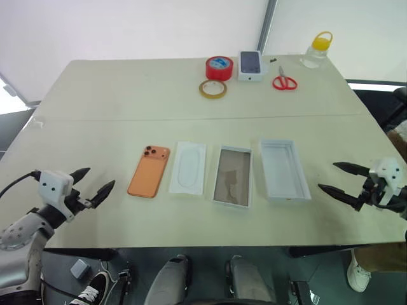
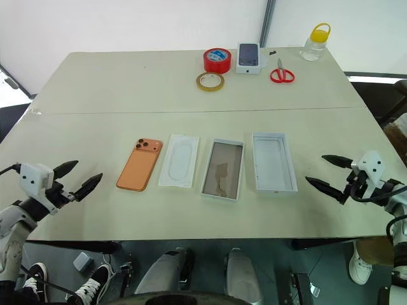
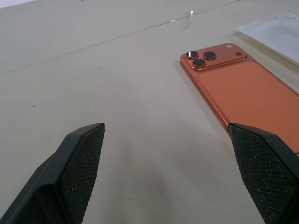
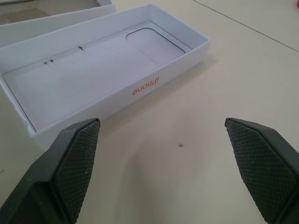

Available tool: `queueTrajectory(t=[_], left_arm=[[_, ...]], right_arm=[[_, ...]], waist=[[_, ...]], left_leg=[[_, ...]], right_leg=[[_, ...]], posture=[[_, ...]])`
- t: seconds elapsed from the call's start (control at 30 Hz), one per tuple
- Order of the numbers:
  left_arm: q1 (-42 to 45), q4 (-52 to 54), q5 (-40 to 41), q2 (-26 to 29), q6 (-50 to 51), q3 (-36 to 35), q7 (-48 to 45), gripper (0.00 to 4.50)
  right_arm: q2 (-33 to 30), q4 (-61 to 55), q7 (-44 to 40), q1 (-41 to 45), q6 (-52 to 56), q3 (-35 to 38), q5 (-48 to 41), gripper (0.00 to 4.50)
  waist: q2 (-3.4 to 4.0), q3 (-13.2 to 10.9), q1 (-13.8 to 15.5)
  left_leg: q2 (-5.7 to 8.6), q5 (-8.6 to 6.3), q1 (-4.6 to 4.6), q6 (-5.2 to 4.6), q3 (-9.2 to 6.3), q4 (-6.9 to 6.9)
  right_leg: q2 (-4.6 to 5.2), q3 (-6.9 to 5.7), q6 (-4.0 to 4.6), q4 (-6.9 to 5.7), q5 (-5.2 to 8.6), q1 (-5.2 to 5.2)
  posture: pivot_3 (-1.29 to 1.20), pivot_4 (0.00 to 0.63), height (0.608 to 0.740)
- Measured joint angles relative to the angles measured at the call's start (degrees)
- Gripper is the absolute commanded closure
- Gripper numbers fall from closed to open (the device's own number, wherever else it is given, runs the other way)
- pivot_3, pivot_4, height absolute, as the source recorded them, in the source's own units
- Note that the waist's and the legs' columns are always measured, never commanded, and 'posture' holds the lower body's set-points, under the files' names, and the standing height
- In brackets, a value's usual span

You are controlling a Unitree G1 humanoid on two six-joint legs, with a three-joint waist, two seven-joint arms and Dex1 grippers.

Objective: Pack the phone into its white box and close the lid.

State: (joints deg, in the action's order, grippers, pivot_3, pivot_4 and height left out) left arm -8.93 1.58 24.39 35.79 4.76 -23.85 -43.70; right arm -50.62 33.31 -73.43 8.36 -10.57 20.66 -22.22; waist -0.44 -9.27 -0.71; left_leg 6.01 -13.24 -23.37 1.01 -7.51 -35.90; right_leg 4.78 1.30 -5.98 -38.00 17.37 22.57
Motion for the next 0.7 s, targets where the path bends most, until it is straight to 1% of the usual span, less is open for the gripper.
queueTrajectory(t=[0.4,0.5,0.7], left_arm=[[2.34,-1.02,-0.11,0.66,0.01,0.07,-0.66,0.08],[2.34,-1.06,-0.18,1.62,-0.02,0.07,-1.24,0.08],[2.29,-1.42,-0.19,1.7,-0.19,0.07,-1.53,0.08]], right_arm=[[0.24,-0.51,2.01,-0.11,-0.03,0.31,0.03,0.03],[0.54,-0.64,2.39,-0.18,-0.03,0.28,0.03,0.03],[1.17,-0.96,2.86,-0.16,0.02,0.17,0.04,0.03]], waist=[[0.0,0.0,-0.02],[0.01,0.0,-0.02],[0.01,0.0,0.01]], left_leg=[[0.0,0.0,0.0,0.0,0.01,0.0],[0.0,0.0,0.0,0.0,0.01,0.0],[0.0,0.0,0.0,0.0,0.01,0.0]], right_leg=[[0.0,0.0,0.0,0.0,0.0,0.0],[0.0,0.0,0.0,0.0,0.0,0.0],[0.0,0.0,0.0,0.0,0.0,0.0]], posture=[[0.0,0.15,0.74],[0.0,0.15,0.74],[0.0,0.15,0.74]])
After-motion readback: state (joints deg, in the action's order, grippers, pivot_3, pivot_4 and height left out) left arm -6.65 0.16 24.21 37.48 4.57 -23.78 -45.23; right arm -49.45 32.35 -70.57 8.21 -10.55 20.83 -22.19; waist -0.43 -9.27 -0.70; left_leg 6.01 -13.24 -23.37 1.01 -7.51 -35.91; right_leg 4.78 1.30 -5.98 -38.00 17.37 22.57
